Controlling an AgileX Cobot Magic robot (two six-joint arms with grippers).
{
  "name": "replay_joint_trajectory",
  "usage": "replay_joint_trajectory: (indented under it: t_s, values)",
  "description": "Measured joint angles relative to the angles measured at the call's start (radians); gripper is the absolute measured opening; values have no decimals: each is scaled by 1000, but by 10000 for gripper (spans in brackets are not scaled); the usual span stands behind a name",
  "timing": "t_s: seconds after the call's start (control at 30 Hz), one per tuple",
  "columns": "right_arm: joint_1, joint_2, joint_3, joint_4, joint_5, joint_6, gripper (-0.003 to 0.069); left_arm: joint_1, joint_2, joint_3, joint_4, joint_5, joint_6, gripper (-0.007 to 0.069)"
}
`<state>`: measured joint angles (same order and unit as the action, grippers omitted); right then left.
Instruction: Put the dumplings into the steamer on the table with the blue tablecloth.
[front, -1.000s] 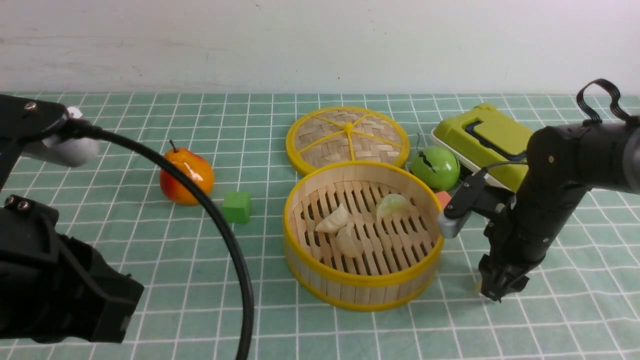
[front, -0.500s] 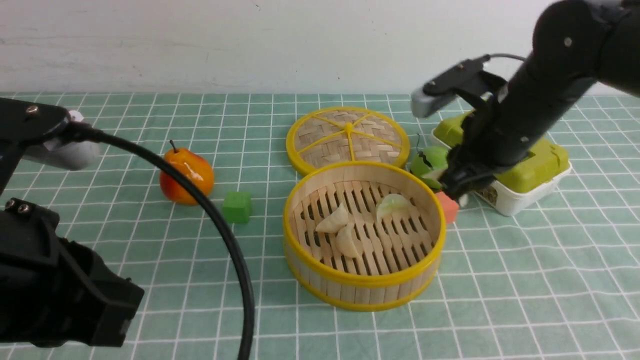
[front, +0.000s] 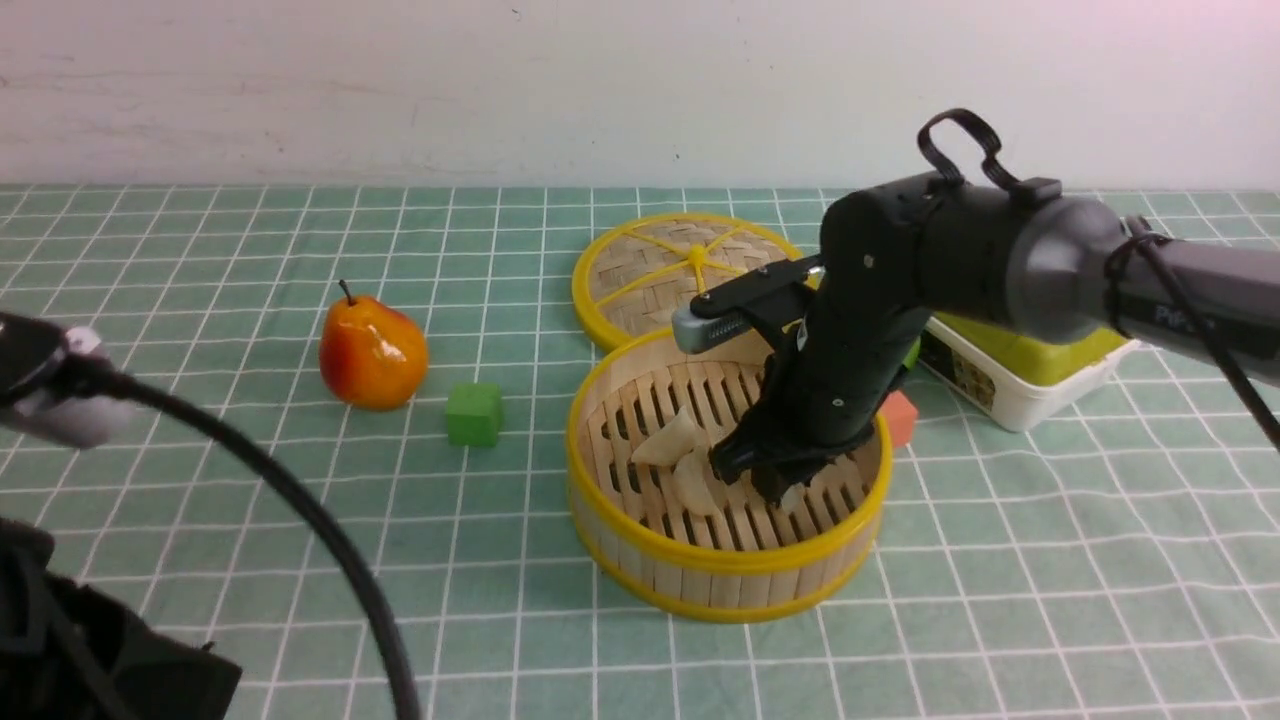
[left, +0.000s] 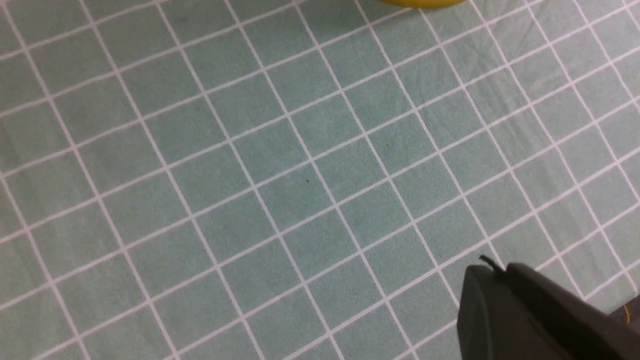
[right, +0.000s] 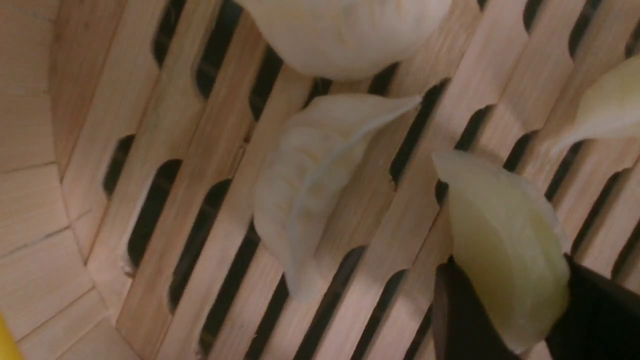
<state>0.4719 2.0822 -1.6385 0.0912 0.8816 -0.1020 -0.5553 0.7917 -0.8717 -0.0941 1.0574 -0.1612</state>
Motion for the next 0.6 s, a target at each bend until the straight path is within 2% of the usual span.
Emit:
replay_joint_trajectory:
  t_s: [0.07,0.13,0.17,0.3,0.43,0.6]
  values:
    - [0,-1,-5,-3,16,4,326,0,-60,37,4,-4,-20,24]
    - [0,-7,-13,-3,34,7,360,0,-92,52,11,-11,-39,24]
    - [0,-21,-22,-3,69,7,408,0,-138,78,31,-19,-76,24]
    - [0,-124,-25,14,158,7,446,0,-263,135,100,-28,-170,27]
    - [0,-274,20,81,164,-25,401,0,-394,205,165,-49,-253,31]
    - [0,-555,207,222,41,-108,259,0,-589,320,202,-148,-338,38]
